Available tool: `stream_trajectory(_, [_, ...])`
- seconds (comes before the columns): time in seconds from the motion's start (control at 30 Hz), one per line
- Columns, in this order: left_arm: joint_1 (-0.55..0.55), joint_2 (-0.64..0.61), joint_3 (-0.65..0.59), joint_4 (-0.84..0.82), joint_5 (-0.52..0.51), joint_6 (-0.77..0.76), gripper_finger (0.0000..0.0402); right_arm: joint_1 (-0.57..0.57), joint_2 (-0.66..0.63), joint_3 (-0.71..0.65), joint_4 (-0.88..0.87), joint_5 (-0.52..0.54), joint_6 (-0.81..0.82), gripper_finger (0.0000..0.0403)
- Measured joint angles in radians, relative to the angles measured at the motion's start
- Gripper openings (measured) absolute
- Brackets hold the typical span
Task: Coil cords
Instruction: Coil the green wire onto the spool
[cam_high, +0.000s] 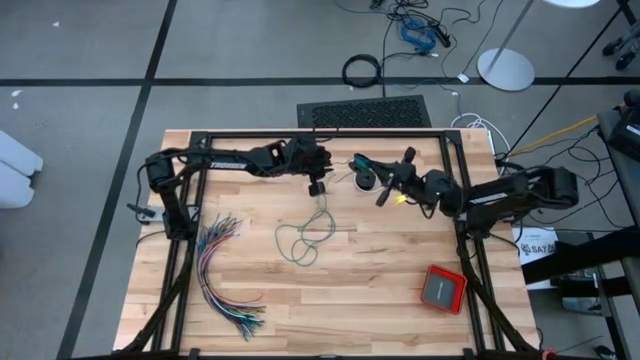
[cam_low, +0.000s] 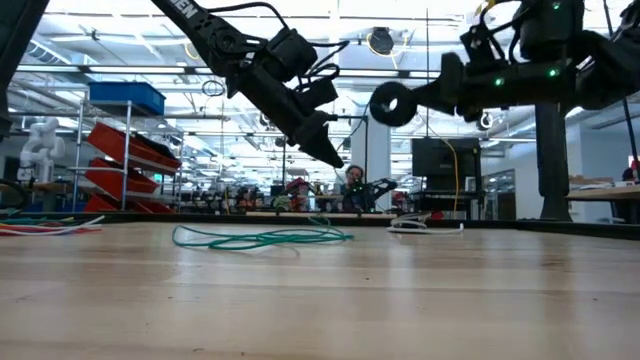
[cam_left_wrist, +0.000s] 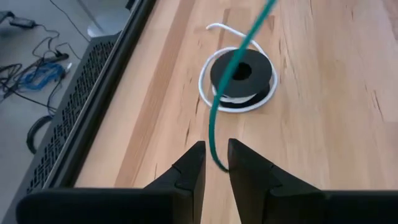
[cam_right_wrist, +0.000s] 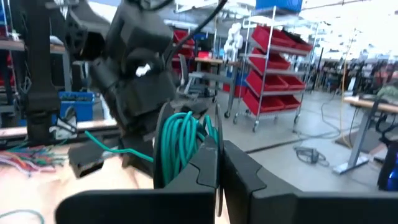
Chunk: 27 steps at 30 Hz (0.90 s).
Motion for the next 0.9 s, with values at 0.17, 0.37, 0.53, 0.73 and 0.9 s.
stream_trajectory(0.17, [-0.011,0.0,0.0,0.018,-0.027,-0.003,0.0075,0.0,-0.06,0.0,-0.027,0.005,-0.027,0.0])
stream_trajectory(0.37, [-0.01,0.003,0.0,0.079,-0.032,-0.051,0.0075,0.0,-0.102,0.0,-0.038,0.01,-0.059,0.0])
stream_trajectory(0.53, [-0.01,0.003,0.0,0.12,-0.032,-0.053,0.0075,0.0,-0.141,0.0,-0.039,0.013,-0.08,0.0])
stream_trajectory(0.73, [-0.015,0.01,0.0,0.206,-0.035,-0.087,0.0074,0.0,-0.171,0.0,-0.04,0.013,-0.093,0.0])
stream_trajectory(0.9, [-0.016,0.029,-0.001,0.233,-0.056,-0.106,0.0074,0.0,-0.185,0.0,-0.038,0.027,-0.105,0.0])
